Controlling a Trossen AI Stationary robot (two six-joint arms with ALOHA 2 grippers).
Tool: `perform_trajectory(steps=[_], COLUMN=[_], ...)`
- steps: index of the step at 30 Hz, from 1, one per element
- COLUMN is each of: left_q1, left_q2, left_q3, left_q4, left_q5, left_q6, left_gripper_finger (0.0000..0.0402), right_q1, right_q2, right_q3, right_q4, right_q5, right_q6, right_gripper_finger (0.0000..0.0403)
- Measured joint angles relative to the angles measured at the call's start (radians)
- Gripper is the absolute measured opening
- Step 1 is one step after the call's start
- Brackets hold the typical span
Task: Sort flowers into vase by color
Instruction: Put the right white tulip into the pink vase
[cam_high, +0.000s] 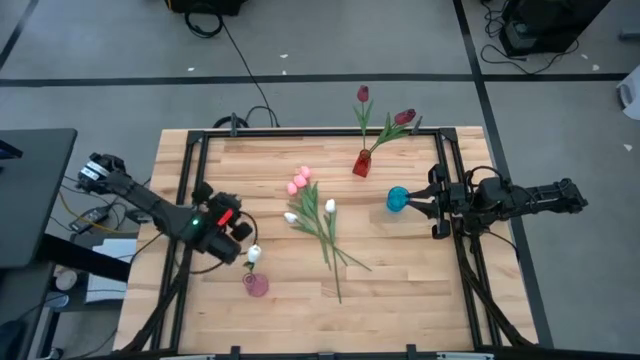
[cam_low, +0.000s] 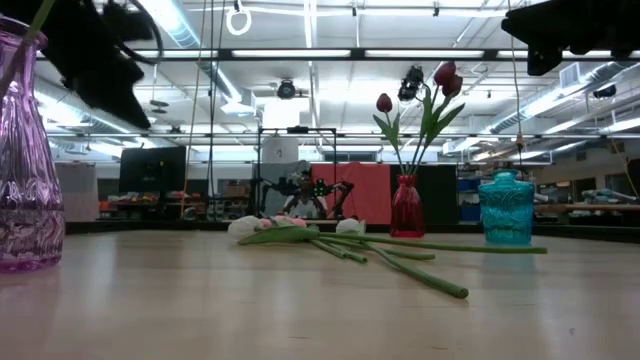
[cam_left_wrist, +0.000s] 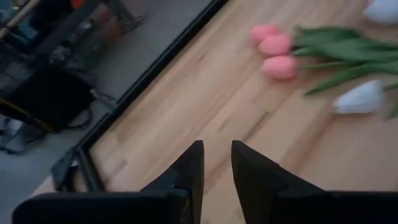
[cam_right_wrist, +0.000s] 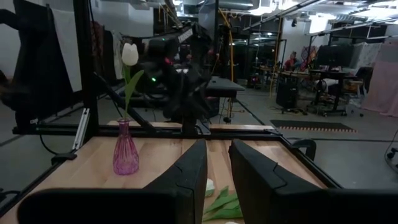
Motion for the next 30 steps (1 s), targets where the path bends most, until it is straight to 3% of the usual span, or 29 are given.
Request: perform_trajectory(steps=[3,7,13,18,23,30], left_q1=[0.081,0.222,0.418,0.546,0.576,0.561], left_q2=[0.000,0.021,0.070,0.147,0.280,0.492], left_q3=[-0.041,-0.080,-0.069,-0.069,-0.068,0.064], left_q4=[0.236,0.604,0.792,0.970,1.190,1.235], left_q5=[0.044,0.230,0.377,0.552,0.696,0.746], left_q6=[0.225,0.538,0.772,0.829,0.807,0.849], left_gripper_finger=[0.0083,0.0082,0.0072,0.0059,0.0054,0.0051], right_q1=[0.000,0.000,0.000,0.000,0.000,0.000], right_q2=[0.000,0.000,0.004,0.012,0.017,0.031], right_q3=[0.000,0.000,0.000,0.000,0.000,0.000], right_q4=[0.000,0.014,0.016,0.016,0.015,0.035], right_q5=[0.002,0.002,0.001,0.001,0.002,0.003], right_q6=[-0.010,-0.019,-0.020,-0.024,-0.024,-0.027], right_gripper_finger=[0.0084,0.0084,0.0084,0.0084,0.0084,0.0084])
